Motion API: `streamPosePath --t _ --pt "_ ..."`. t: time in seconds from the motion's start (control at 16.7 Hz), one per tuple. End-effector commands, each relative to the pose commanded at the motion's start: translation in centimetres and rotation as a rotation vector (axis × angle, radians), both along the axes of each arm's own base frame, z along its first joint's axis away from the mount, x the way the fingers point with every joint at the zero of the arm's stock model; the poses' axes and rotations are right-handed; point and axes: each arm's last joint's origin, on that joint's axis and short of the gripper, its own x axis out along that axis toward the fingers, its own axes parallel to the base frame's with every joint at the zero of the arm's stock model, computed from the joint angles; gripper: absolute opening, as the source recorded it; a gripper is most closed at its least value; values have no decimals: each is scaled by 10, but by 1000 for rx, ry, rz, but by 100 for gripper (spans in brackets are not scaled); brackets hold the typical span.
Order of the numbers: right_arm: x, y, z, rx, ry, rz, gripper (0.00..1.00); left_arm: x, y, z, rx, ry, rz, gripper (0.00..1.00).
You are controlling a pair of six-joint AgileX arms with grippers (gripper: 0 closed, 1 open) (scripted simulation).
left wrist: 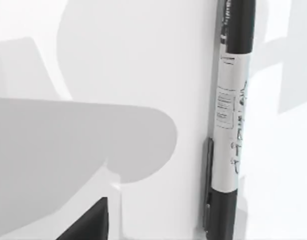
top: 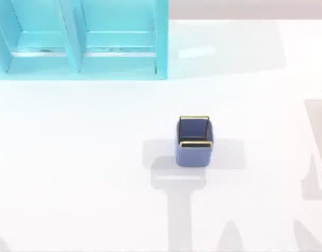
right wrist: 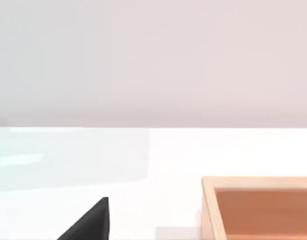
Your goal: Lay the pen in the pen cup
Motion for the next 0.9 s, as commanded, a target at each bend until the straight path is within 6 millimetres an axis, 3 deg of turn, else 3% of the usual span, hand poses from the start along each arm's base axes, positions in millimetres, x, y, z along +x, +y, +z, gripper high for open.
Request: streamPosePath --t 0.42,0.72,0.9 --pt "0 0 0 0 0 0 100 40 -17 -67 4 -6 1 100" --pt "0 0 0 0 0 0 100 43 -20 -73 2 -2 1 100" --pt "0 0 0 0 0 0 100 43 -20 -73 2 -2 1 77"
